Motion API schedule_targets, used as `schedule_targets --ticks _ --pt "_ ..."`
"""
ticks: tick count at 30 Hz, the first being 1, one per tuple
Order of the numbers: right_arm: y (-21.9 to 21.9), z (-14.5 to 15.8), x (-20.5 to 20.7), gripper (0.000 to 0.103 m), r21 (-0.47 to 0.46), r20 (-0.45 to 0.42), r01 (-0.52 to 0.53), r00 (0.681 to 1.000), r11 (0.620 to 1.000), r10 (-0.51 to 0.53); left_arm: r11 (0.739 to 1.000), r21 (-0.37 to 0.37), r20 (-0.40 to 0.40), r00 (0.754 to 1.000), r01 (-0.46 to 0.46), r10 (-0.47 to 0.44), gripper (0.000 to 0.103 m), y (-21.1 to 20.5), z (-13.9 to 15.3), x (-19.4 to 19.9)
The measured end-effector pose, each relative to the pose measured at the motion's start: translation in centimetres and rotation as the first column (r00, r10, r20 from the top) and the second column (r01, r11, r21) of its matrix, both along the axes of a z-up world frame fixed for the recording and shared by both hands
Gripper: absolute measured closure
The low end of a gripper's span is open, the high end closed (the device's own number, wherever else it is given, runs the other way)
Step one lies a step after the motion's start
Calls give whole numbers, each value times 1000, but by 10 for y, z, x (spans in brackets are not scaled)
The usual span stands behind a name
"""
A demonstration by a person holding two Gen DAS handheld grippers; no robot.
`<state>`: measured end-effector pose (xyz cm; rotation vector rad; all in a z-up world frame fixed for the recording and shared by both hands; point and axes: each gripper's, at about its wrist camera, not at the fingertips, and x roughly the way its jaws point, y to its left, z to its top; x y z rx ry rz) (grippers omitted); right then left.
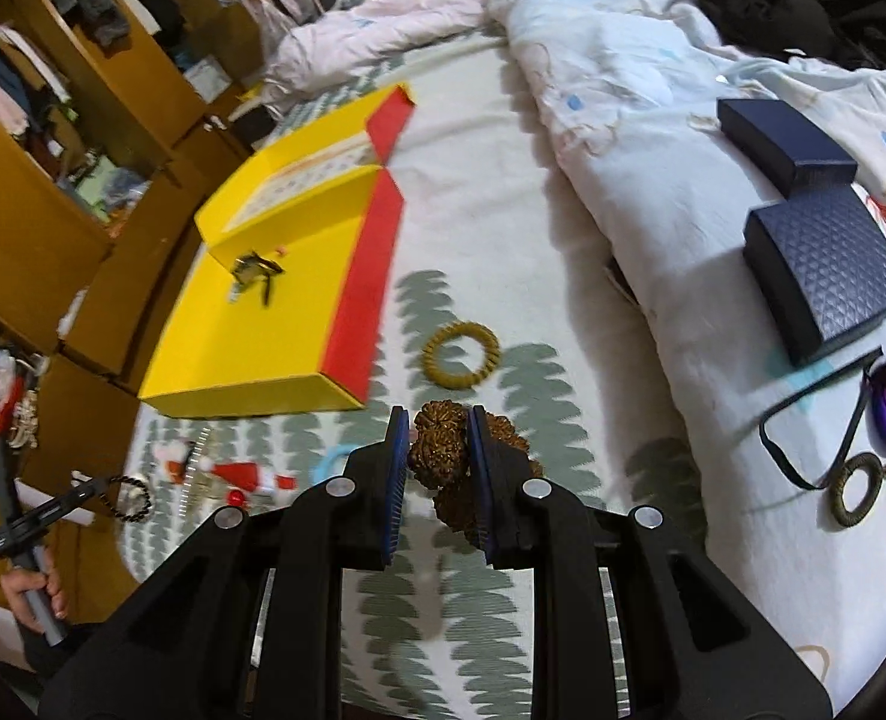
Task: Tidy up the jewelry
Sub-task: 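Carry the black bracelet out with the left tool while the right tool carries the rudraksha out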
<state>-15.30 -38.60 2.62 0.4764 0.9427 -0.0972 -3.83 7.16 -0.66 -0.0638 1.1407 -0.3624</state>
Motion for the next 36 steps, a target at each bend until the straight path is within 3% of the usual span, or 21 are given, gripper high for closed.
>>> schedule_targets --ticks 4,9,20,29,36 --pt "5 -17 7 83 -41 -39 10 999 999 -12 1000 17 -13 1000 22 -22 93 -9 -9 -7" --pt "16 -42 22 83 -46 -81 -9 997 999 5 995 96 -22 1000 21 -19 93 -19 -26 -6" --pt "33 -69 43 83 -76 -152 -44 988 996 32 978 208 -42 999 18 -10 93 -29 -55 -2" --pt "38 -89 47 81 -107 -193 -51 981 993 29 977 213 -92 996 3 17 93 -24 -74 6" --pt "39 -83 44 77 -117 -167 -44 986 992 24 978 210 -80 997 -3 20 91 -23 -68 4"
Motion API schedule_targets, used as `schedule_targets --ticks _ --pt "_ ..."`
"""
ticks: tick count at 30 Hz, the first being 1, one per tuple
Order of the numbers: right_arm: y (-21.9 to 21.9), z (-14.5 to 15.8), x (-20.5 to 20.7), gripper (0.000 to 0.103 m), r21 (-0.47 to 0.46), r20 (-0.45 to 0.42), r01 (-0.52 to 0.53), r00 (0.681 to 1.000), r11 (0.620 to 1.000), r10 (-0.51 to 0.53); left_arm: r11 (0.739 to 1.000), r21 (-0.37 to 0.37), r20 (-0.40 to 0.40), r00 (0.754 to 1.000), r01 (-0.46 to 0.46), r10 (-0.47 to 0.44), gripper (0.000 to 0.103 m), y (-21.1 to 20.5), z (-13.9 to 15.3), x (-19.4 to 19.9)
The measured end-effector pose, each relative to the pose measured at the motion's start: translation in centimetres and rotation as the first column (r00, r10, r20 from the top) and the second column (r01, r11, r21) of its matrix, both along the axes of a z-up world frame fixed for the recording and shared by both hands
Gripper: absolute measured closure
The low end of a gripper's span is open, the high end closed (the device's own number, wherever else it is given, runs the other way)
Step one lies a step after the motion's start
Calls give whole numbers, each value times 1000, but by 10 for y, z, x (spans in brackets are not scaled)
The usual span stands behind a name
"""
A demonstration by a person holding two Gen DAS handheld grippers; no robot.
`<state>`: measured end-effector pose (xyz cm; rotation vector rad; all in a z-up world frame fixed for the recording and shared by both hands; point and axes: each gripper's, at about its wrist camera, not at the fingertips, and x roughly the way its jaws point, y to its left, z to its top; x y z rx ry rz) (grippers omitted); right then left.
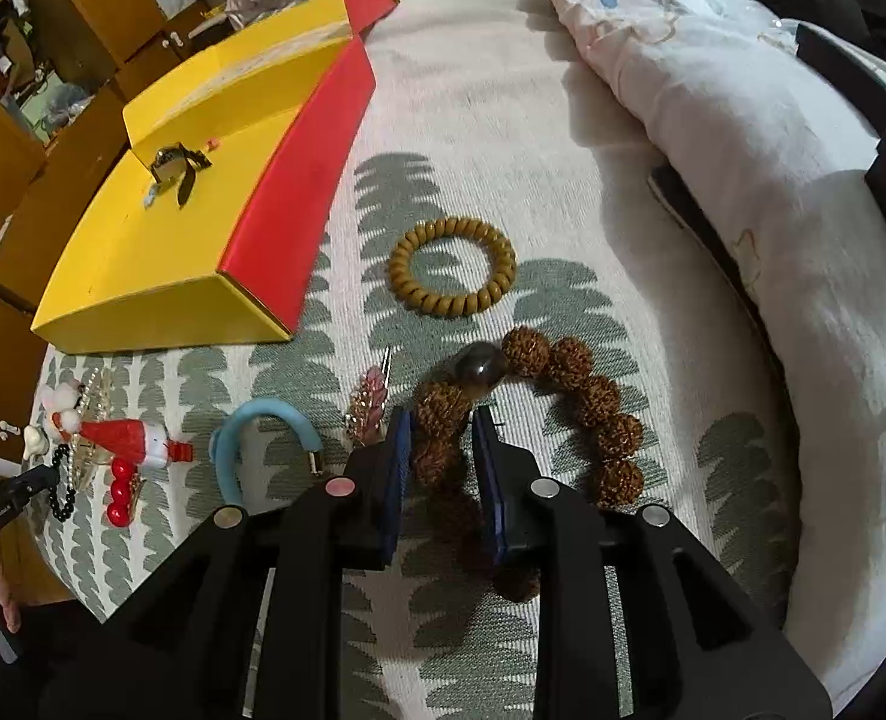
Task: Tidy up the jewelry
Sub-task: 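Carry the black bracelet out with the left tool while the right tool carries the rudraksha out, then move the left tool to the blue figurine while the right tool moves to the watch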
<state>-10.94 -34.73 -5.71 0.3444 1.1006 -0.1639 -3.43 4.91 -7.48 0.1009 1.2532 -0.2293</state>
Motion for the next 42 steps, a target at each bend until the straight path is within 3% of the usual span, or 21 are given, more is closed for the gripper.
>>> schedule_targets --ticks 2,5,7,8,9,13,19,23,31,42 --pt "-4 8 -4 76 -9 24 22 999 1000 -22 1000 -16 5 1000 -3 3 84 1 6 0" --pt "-5 20 -8 75 -21 76 41 996 999 -39 999 -47 30 999 -10 11 65 3 19 0" --pt "-5 29 -9 66 -36 109 55 993 998 -51 997 -75 60 998 -20 24 51 4 32 0" --pt "-3 36 -9 57 -37 143 53 989 998 -47 996 -88 75 997 -23 30 42 5 38 0" --pt "-1 40 -9 48 -36 163 50 986 998 -44 995 -101 95 995 -28 37 40 5 44 0" --pt "14 64 -1 45 -21 261 5 965 1000 1 994 -108 218 976 -5 29 31 -5 69 0" --pt "42 81 32 45 20 288 -85 955 996 75 990 -130 308 951 47 -4 27 -33 85 23" --pt "75 84 70 45 4 268 -161 951 987 155 982 -185 268 963 29 22 27 -48 84 66" --pt "119 67 156 45 -27 185 -273 944 962 273 982 -184 209 978 41 -1 27 -80 77 132" --pt "122 39 235 45 17 96 -319 944 947 317 988 -131 133 989 88 -70 27 -109 54 186"
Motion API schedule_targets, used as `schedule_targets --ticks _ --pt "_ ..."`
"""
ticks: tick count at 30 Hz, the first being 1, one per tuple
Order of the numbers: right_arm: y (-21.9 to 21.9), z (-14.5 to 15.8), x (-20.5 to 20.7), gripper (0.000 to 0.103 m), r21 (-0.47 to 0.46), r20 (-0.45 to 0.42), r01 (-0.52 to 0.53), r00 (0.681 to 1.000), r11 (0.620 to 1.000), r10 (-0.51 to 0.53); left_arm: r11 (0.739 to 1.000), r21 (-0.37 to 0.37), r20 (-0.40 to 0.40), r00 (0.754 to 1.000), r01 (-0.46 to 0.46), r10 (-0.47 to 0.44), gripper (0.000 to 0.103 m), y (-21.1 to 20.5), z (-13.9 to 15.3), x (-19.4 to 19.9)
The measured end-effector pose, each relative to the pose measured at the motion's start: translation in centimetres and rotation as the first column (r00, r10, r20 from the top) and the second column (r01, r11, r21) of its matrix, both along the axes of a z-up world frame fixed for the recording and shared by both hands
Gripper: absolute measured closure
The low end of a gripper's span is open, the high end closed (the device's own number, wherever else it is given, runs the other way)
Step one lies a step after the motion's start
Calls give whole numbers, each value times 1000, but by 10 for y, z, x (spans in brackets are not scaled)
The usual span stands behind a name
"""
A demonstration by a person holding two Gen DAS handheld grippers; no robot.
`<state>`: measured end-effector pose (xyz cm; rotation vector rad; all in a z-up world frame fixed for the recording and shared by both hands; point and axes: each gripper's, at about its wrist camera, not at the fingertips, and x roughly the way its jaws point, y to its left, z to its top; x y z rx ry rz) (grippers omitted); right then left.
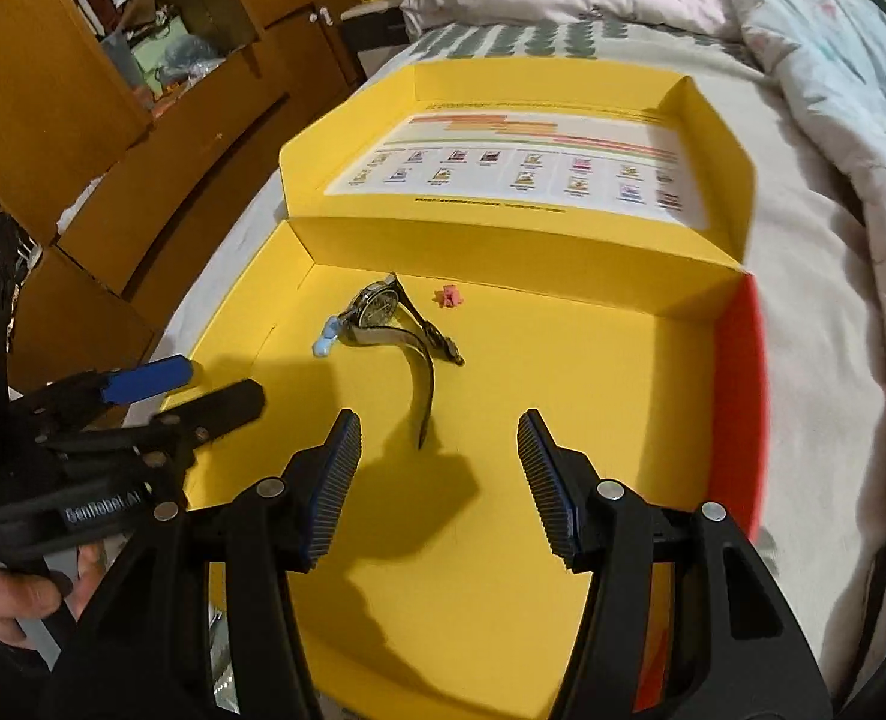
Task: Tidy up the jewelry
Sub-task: 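Move the left tool to the blue figurine while the right tool moves to the watch, then close the left tool on the blue figurine while the right tool closes on the watch strap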
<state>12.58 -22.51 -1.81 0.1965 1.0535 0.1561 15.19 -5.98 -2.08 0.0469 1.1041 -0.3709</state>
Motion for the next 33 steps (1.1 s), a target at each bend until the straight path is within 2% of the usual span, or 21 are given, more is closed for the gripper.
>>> schedule_targets --ticks 4,8,14,16,21,26,31,33 --pt "3 -12 20 45 -28 -30 -14 999 1000 13 997 72 -11 1000 10 -9 27 -7 -11 11" --pt "5 -22 39 45 -47 -41 -35 999 998 33 997 75 -54 998 18 -14 29 -5 -23 23" --pt "20 -36 55 45 -146 -64 -107 993 983 98 991 131 -64 998 27 -18 30 -2 -33 28" --pt "25 -42 60 45 -154 -65 -131 990 979 122 991 132 -71 997 23 -14 34 0 -37 29" --pt "38 -50 69 45 -174 -59 -165 986 971 157 985 167 -58 998 32 -22 53 1 -42 29" --pt "42 -55 77 45 -179 -66 -172 985 969 163 989 145 -55 998 39 -31 57 2 -42 30" --pt "35 -66 81 68 -121 -91 -161 984 980 150 993 109 -52 998 34 -28 56 3 -42 35" --pt "30 -66 82 80 -100 -93 -151 986 983 142 993 114 -45 999 27 -22 56 2 -42 38"
